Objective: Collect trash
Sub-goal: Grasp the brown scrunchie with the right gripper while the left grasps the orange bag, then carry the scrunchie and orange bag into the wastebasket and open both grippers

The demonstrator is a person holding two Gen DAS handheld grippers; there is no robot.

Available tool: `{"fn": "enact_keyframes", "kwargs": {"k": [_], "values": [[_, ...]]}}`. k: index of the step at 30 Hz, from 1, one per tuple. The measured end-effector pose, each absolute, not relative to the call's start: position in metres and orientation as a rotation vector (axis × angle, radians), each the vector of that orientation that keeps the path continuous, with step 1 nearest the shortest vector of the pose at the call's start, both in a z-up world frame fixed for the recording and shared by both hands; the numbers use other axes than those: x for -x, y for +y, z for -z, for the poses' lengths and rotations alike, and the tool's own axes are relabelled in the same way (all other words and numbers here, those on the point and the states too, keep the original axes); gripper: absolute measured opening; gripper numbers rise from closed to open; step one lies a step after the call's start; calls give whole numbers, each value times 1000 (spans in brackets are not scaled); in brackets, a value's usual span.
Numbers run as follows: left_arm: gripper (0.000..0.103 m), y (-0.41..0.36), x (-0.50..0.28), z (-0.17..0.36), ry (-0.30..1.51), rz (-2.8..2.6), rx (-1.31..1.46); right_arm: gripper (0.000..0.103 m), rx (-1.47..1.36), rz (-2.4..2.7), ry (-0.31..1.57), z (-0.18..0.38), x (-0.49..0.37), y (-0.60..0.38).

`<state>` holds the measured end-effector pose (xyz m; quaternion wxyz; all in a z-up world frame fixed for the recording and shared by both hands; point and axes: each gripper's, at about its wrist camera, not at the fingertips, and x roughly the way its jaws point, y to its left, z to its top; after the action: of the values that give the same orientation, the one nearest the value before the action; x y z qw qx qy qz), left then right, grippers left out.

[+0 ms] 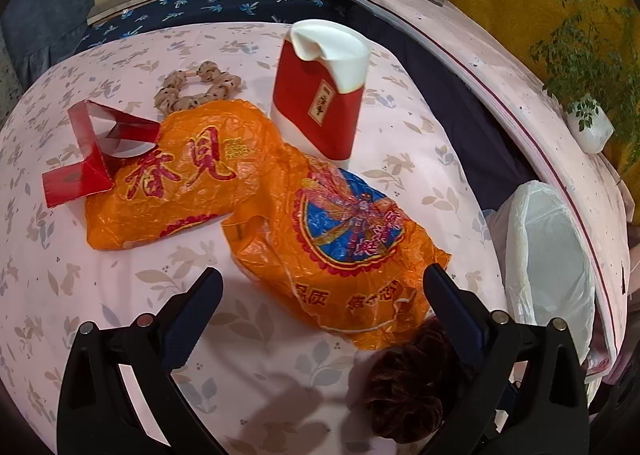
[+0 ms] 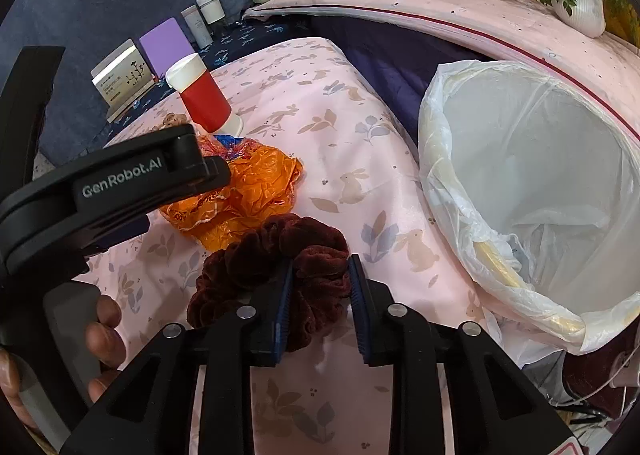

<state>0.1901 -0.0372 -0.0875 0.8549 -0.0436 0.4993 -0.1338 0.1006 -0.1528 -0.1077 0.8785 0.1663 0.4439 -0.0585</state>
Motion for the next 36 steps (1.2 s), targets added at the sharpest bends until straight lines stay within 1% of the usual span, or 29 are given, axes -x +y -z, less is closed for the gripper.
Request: {"fn": "enact_keyframes", "kwargs": {"k": [2, 3, 4, 5, 6, 7, 8, 9, 10, 11, 12, 13, 16, 19, 29, 36], "values": [[95, -44, -192, 94, 1070, 281, 64, 22, -350, 118, 926, 107, -100, -154], [94, -45, -194, 97, 1084, 284, 59, 22, -349, 117, 926, 107, -100, -154], [89, -45, -194, 99, 1087, 285, 60, 22, -349, 116, 927, 107, -100, -154], [87, -45, -192, 99, 1074, 278, 52, 21, -349, 114, 927, 107, -100, -154], [78, -45, -191, 98, 1069, 285, 47, 21, -350, 113, 927, 107, -99, -154], [67, -46, -190, 97, 1068, 293, 41, 21, -351, 112, 927, 107, -98, -154], [62, -46, -189, 96, 1066, 298, 36, 21, -353, 111, 927, 107, -98, -154], [52, -46, -188, 95, 1068, 309, 38, 20, -356, 110, 927, 107, -97, -155], [43, -46, -187, 94, 1073, 319, 43, 20, -358, 109, 928, 106, -97, -155], [40, -46, -186, 92, 1075, 326, 51, 19, -359, 109, 926, 105, -96, -155], [33, -45, -184, 90, 1073, 335, 57, 19, -359, 109, 924, 104, -95, -155], [29, -46, -182, 88, 1071, 340, 56, 19, -359, 108, 922, 103, -93, -154], [25, -49, -173, 81, 1054, 358, 39, 18, -357, 106, 909, 97, -88, -153], [23, -51, -163, 72, 1036, 371, 34, 18, -359, 108, 889, 89, -81, -154], [22, -57, -134, 29, 955, 415, 19, 18, -372, 158, 793, 53, -49, -177], [22, -75, -114, 3, 895, 450, -18, 18, -397, 204, 713, 30, -26, -204]]}}
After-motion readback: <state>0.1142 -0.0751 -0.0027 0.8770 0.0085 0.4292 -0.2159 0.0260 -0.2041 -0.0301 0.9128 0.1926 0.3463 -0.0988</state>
